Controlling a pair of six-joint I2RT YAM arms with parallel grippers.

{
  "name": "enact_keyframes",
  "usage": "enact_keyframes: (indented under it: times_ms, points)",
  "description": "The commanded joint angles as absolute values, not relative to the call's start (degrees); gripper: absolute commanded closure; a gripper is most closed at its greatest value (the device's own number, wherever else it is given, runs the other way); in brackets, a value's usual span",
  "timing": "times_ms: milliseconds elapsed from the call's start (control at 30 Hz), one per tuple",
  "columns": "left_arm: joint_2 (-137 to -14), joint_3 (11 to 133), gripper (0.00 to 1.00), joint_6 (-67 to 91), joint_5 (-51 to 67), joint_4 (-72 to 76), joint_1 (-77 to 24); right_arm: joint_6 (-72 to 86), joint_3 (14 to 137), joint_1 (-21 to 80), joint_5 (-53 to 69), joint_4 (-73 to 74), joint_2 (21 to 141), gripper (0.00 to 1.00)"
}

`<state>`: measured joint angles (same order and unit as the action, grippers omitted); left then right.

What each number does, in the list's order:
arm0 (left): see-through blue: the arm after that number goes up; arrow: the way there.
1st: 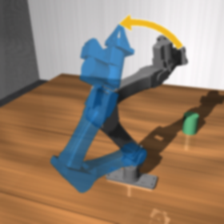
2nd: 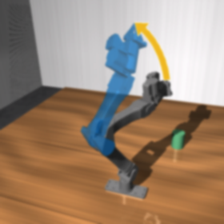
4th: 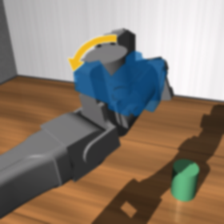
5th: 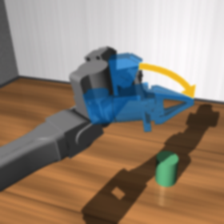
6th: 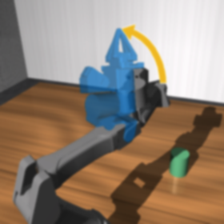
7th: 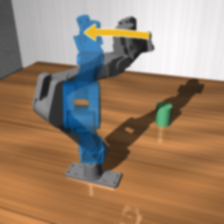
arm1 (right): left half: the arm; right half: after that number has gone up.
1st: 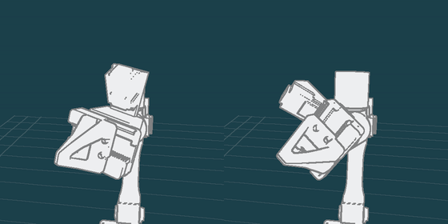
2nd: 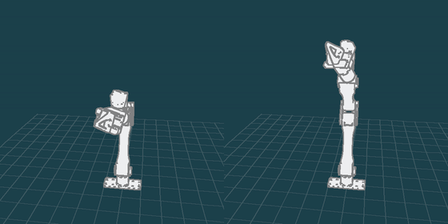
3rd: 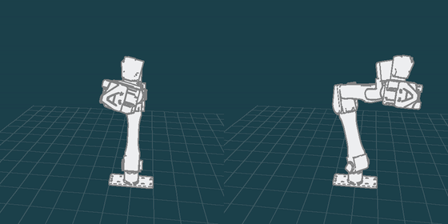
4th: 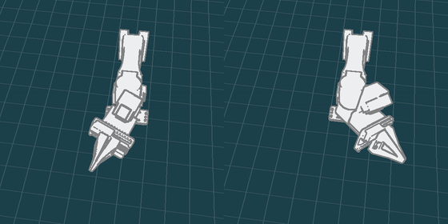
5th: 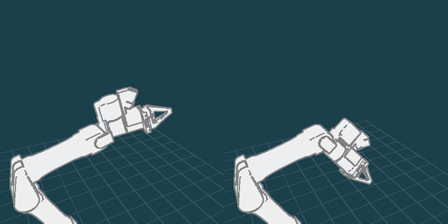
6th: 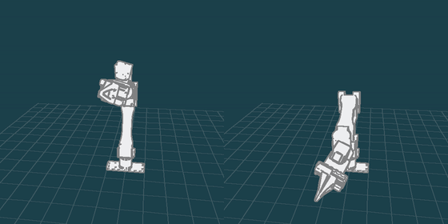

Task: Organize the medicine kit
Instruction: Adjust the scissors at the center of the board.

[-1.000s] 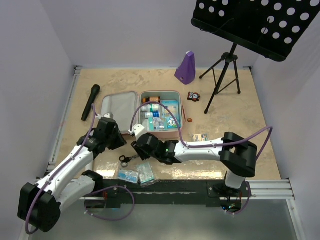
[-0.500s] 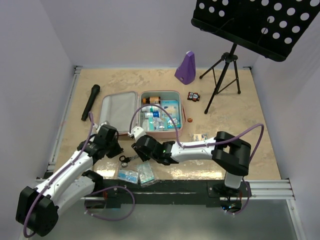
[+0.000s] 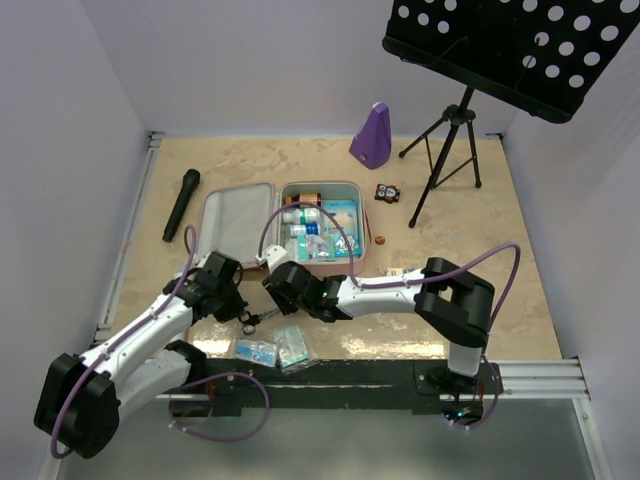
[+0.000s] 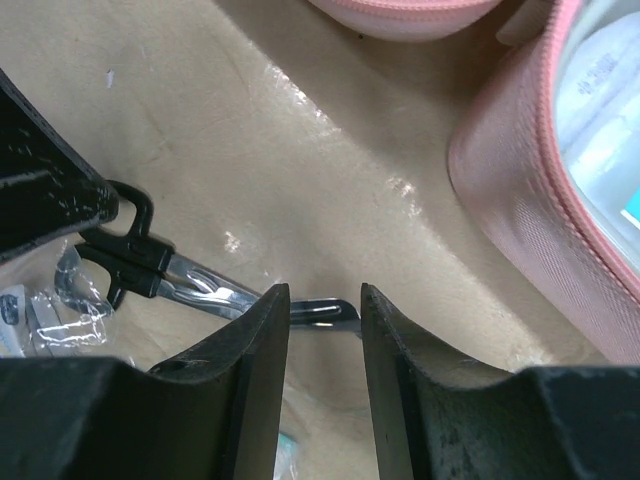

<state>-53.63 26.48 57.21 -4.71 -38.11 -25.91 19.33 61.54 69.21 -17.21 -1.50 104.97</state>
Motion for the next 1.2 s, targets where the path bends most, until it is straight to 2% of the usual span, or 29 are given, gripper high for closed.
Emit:
enact_keyframes:
  times_ms: [0, 467, 800, 900, 1167]
  points:
    - [-56.8, 29.2, 1.0, 54.8, -3.7, -38.9, -26.4, 19.1, 64.0, 69.3, -16.3, -3.4, 105.9, 0.62]
    - [-68.8, 32.6, 1.0, 51.2, -4.7, -36.9, -26.5, 19.6, 59.6, 69.2, -12.7, -4.4, 104.4, 0.63]
    - [-73.2, 33.3, 1.0, 51.2, -2.7, -28.3, -26.5, 20.7, 55.6, 69.3, -11.3, -1.6, 100.7, 0.63]
    - [-75.0, 34.4, 1.0, 51.5, -2.8, -26.5, -26.5, 20.9, 55.1, 69.3, -12.7, -1.0, 99.5, 0.6]
    - [-78.1, 35.9, 1.0, 50.9, -2.9, -22.1, -26.5, 16.4, 55.3, 69.3, -15.1, -2.1, 96.0, 0.45]
